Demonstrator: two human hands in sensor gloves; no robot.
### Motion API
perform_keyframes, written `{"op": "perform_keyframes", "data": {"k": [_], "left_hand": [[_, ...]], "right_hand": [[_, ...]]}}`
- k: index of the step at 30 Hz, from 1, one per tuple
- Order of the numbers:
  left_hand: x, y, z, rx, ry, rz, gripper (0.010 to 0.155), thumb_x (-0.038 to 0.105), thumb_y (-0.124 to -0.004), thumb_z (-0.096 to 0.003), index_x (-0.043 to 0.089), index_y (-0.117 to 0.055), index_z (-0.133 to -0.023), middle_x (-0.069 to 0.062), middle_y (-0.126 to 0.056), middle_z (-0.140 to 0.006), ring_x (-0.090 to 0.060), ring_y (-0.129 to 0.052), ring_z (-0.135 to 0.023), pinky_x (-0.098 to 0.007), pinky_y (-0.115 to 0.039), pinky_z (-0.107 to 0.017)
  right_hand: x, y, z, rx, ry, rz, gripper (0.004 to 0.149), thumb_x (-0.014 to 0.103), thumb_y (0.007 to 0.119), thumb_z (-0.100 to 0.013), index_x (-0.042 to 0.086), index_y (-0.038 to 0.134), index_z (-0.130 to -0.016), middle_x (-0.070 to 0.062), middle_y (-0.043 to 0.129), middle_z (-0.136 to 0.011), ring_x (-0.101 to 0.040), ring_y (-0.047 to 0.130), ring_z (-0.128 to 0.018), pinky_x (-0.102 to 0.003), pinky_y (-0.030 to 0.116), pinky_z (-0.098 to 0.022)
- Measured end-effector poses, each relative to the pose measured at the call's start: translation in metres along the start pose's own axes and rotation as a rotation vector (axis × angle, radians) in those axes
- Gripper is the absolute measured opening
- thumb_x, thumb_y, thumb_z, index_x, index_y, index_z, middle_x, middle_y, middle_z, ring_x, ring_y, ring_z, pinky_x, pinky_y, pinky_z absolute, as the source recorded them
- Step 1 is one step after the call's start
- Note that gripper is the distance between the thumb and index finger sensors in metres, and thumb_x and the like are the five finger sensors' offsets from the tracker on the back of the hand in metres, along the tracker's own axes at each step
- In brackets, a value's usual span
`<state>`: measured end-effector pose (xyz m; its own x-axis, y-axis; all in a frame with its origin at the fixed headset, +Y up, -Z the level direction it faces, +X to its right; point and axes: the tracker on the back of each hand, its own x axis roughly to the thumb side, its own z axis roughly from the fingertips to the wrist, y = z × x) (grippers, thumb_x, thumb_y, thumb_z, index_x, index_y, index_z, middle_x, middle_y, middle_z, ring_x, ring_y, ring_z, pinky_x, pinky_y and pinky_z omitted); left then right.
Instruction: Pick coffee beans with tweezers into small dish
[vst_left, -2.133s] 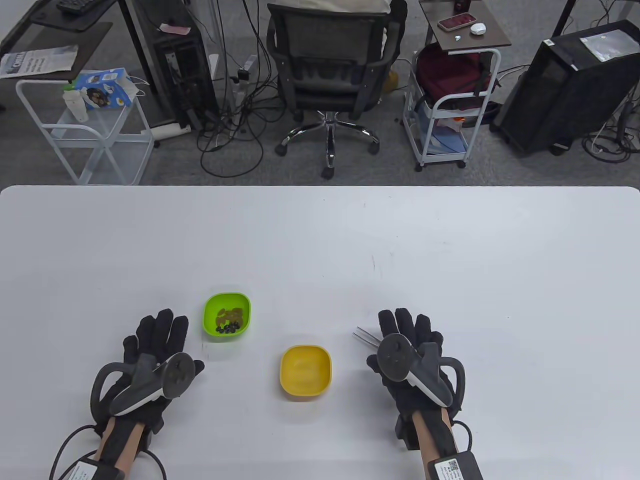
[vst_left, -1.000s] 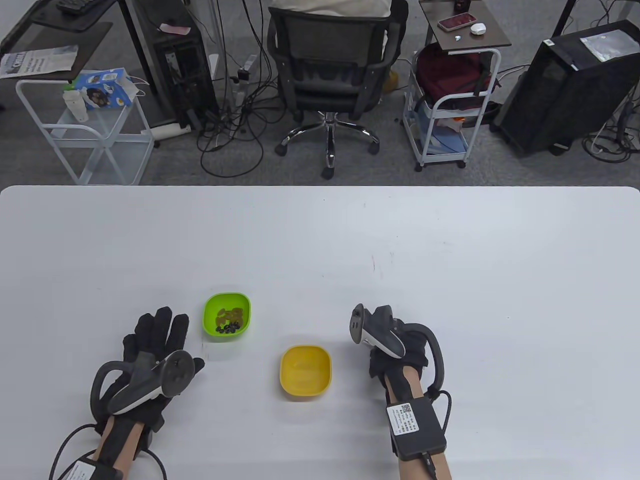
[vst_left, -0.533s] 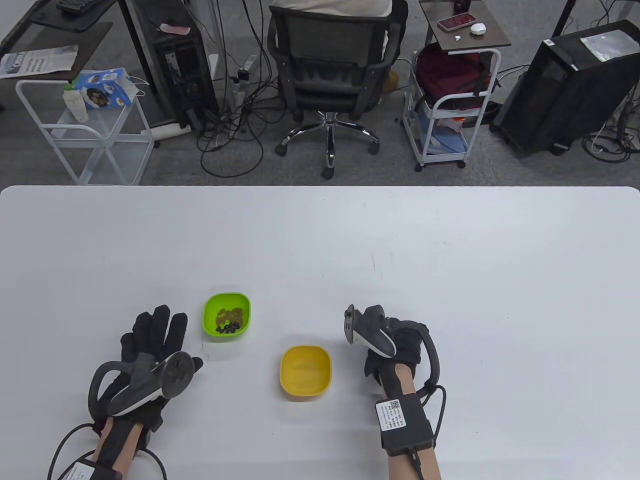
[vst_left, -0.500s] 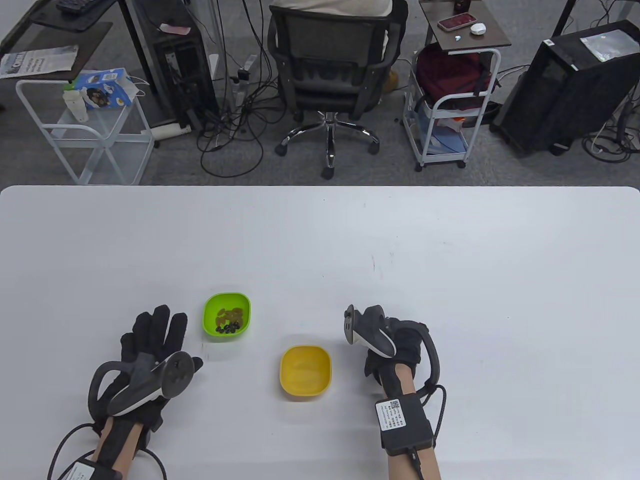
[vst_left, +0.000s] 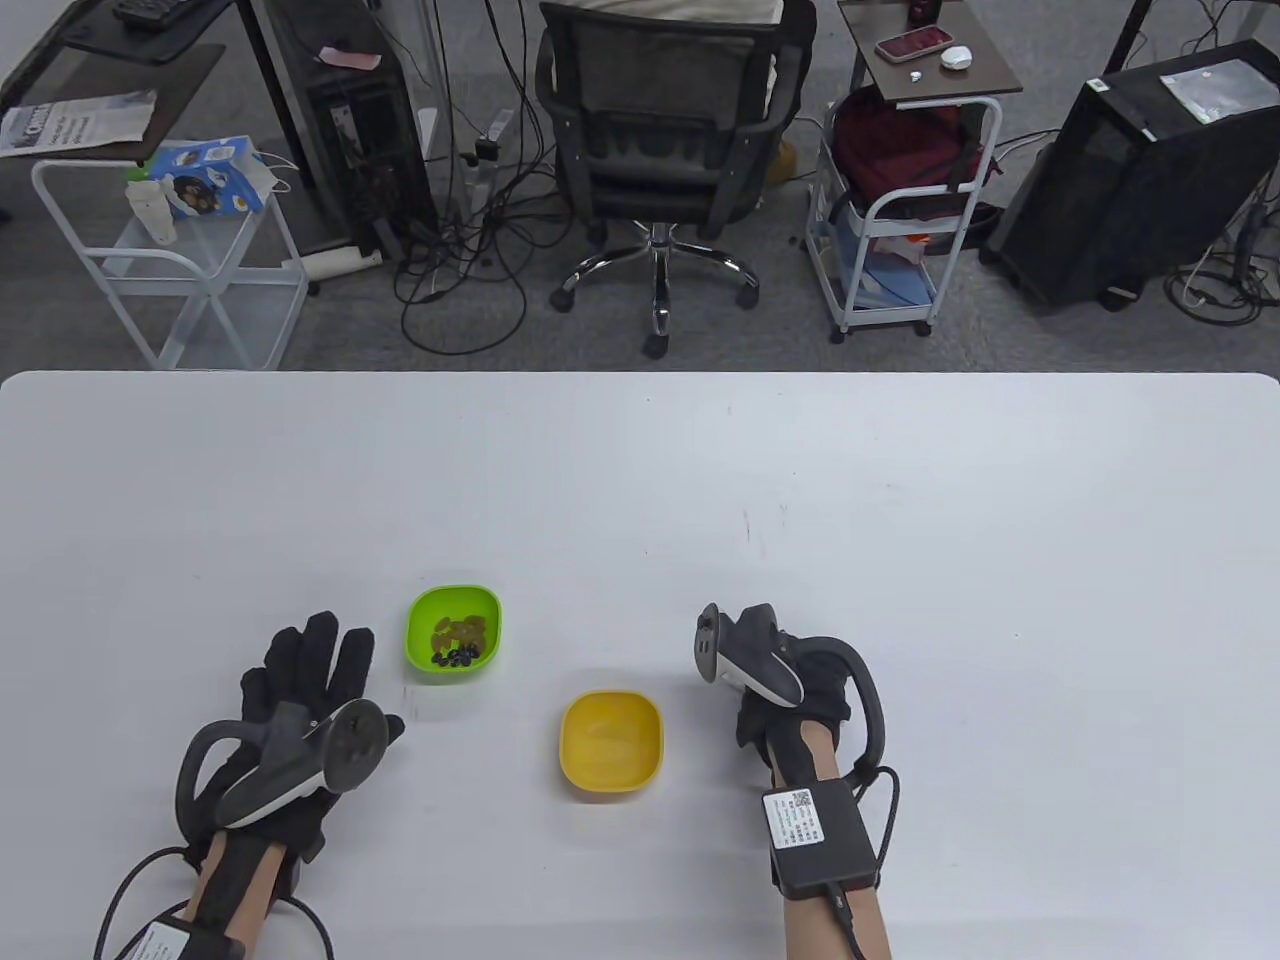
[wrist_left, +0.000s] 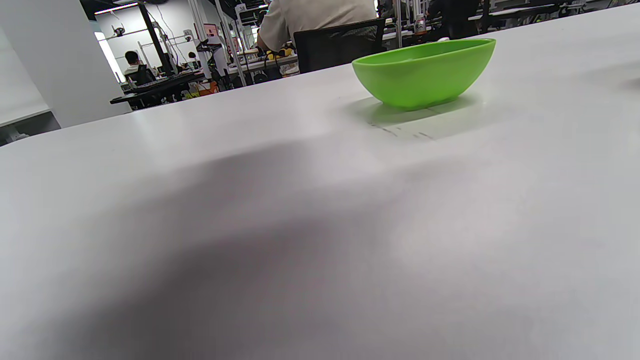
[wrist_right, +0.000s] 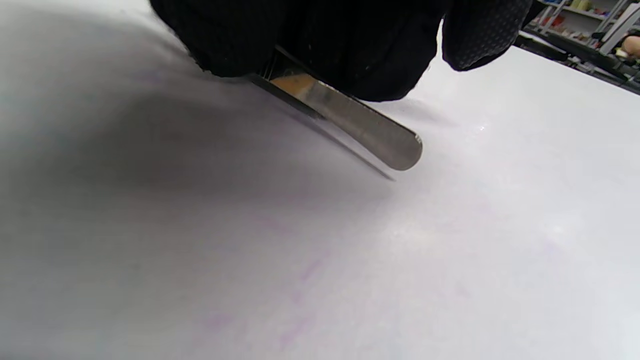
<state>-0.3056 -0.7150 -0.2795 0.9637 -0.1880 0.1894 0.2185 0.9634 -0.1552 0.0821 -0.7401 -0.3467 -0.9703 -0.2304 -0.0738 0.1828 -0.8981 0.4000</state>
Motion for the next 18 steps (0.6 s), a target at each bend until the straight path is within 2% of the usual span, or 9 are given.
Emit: {"op": "perform_keyframes", "data": {"k": [4,12,18], "left_hand": [[-0.001,0.001,0.000,0.037,0.009,0.001,0.087,0.057,-0.048,-0.0568,0.008,-0.021,-0.124,-0.031,-0.018,-0.129,-0.061,-0.043,-0.116,-0.073,-0.049,-0.079],[-0.001,0.002,0.000,0.021,0.007,-0.001,0.086,0.057,-0.049,-0.0569,0.009,-0.023,-0.124,-0.031,-0.020,-0.130,-0.060,-0.046,-0.117,-0.072,-0.050,-0.079],[-0.001,0.002,0.000,0.019,0.008,-0.001,0.086,0.057,-0.049,-0.0569,0.009,-0.023,-0.124,-0.031,-0.020,-0.130,-0.060,-0.045,-0.117,-0.072,-0.050,-0.079]], "right_hand": [[-0.004,0.000,0.003,0.002,-0.019,-0.058,0.048,0.037,0.071,-0.049,0.022,0.063,-0.094,-0.001,0.081,-0.089,-0.029,0.087,-0.074,-0.060,0.061,-0.076],[-0.010,-0.007,0.018,-0.022,-0.068,-0.064,0.049,0.037,0.069,-0.050,0.019,0.061,-0.094,-0.005,0.085,-0.095,-0.029,0.095,-0.079,-0.057,0.068,-0.074],[-0.019,-0.011,0.030,-0.067,-0.110,-0.116,0.050,0.036,0.068,-0.050,0.016,0.059,-0.094,-0.004,0.091,-0.089,-0.026,0.101,-0.072,-0.054,0.073,-0.071]]}}
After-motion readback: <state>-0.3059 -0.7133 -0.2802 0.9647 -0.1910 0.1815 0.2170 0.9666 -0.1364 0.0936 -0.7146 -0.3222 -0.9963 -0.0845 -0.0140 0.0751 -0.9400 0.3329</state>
